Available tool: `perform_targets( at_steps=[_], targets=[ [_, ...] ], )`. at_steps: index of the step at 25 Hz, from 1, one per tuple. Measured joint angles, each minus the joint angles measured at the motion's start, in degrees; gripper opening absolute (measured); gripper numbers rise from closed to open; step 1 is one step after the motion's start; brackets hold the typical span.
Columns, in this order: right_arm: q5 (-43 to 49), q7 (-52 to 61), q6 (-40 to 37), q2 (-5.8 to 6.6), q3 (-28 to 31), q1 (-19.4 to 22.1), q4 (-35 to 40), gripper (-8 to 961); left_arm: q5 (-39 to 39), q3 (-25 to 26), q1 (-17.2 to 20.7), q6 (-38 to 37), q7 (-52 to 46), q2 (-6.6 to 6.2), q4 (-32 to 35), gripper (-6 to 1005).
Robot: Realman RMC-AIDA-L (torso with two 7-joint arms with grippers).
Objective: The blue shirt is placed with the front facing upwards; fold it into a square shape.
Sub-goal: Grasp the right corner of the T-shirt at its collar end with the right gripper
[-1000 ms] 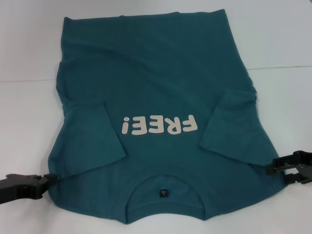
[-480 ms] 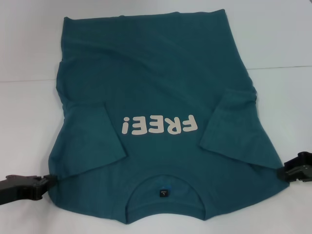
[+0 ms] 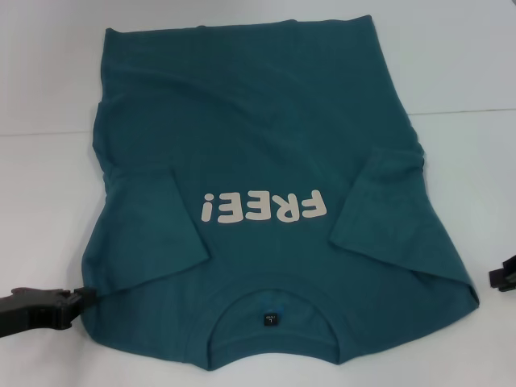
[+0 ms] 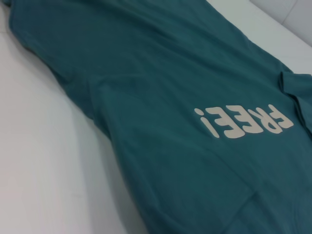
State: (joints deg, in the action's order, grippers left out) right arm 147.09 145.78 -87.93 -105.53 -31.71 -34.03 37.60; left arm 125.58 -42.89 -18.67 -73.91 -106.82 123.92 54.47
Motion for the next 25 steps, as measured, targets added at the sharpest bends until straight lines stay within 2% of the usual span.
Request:
perform_targets(
  at_steps=[3,8,18,25],
  targets=[
    [-0.11,-0.39,-2.21,0.60,1.06,0.76,2.01,102,0.00,0.00,-0.06,-0.33,-0.25,0.00,0.26,3],
    [0.20,-0.66,-4.06,0.24,1.64,1.93,4.49,175,-0.01,0.00,-0.06,-0.36,-0.81,0.00,0.42,2],
    [1.82,-0.68,-3.82,-0.38,0.67,1.79,4.68,627,-0.07,-0.14,-0.70,-0.36,-0.80,0.00,0.47,2],
    [1.87,-0.68,-3.14,-1.64,0.11,1.48,4.68,696,-0.08,-0.13,-0.75,-0.36,-0.73,0.00,0.47,2]
  ],
)
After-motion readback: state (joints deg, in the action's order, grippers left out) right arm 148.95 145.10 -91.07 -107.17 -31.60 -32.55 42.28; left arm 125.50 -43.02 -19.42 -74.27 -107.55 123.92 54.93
